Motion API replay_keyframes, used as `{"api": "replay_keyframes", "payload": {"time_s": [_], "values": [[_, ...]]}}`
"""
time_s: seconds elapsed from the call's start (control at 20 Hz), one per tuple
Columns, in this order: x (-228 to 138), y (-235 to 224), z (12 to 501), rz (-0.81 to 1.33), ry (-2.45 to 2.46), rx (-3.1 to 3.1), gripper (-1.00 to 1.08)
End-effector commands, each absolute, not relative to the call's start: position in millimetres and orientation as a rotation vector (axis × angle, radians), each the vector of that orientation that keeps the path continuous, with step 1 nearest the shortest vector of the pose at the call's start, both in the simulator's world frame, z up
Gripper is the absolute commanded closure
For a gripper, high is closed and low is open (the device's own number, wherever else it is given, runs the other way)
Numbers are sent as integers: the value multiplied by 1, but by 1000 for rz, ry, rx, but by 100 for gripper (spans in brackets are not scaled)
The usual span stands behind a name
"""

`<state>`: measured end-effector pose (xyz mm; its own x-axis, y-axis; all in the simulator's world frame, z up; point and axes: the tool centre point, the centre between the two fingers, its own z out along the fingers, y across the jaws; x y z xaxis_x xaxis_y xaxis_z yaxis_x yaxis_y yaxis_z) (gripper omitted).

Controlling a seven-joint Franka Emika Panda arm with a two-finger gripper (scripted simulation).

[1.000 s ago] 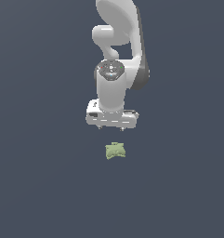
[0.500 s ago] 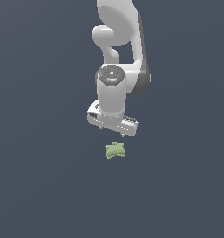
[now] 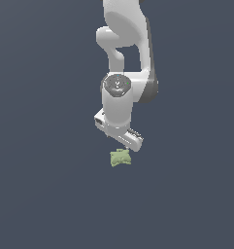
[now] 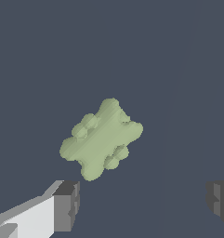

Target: Pick up the object and move it to a goal position.

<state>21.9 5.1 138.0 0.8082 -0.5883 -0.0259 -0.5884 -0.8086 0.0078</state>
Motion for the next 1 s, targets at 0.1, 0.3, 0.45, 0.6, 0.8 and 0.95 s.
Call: {"api": "replay_keyframes", "payload": {"time_s": [0.1,0.3,0.45,0.6,0.8,0.95], "values": [[27,7,133,39,1159,-2919,-92],[32,8,129,35,1318,-2851,-92],[36,10,126,32,1435,-2795,-92],[40,11,124,27,1548,-2734,-92],[44,13,120,21,1695,-2646,-92],[48,14,117,16,1795,-2579,-92]]}}
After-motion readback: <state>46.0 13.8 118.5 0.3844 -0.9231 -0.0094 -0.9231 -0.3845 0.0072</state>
